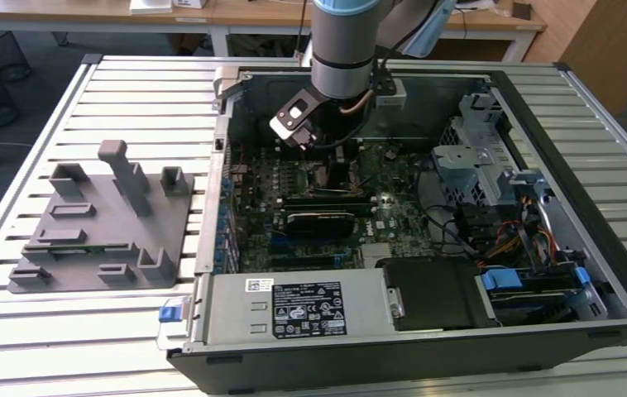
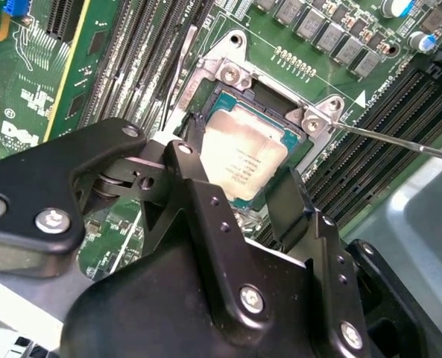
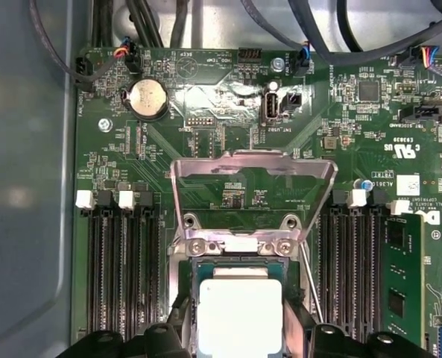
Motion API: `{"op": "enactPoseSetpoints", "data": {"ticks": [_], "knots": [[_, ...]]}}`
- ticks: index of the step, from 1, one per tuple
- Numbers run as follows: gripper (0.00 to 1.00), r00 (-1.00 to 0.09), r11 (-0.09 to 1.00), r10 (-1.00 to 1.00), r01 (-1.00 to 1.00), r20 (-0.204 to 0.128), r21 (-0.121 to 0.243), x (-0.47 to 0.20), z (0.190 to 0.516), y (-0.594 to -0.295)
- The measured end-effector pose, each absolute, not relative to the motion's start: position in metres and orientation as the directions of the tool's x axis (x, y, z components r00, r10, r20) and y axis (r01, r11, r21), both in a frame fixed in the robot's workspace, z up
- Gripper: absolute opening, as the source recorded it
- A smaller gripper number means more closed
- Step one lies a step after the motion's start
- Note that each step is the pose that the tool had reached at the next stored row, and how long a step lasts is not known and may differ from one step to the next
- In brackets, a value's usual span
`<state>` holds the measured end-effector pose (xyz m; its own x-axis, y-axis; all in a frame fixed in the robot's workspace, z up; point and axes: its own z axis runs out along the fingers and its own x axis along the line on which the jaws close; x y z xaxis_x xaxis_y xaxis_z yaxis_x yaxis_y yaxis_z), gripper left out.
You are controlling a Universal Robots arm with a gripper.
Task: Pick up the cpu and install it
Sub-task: 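Place the cpu into insertion slot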
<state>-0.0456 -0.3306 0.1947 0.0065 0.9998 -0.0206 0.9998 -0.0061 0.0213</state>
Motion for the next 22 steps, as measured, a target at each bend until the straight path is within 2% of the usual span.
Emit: {"op": "enactPoseSetpoints", "data": {"ticks": [4,5,6,7,22], "knots": [[0.59,0.007,-0.006,1.000,1.000,-0.021,0.021,-0.0455,0.1976,-0.3305],[0.53,0.006,-0.006,1.000,1.000,-0.020,0.021,-0.0456,0.1976,-0.3305],[0.53,0.006,-0.006,1.000,1.000,-0.021,0.021,-0.0456,0.1976,-0.3305],[0.46,0.006,-0.006,1.000,1.000,-0.021,0.021,-0.0456,0.1976,-0.3306],[0.46,0.007,-0.006,1.000,1.000,-0.021,0.020,-0.0435,0.1980,-0.3305]]}}
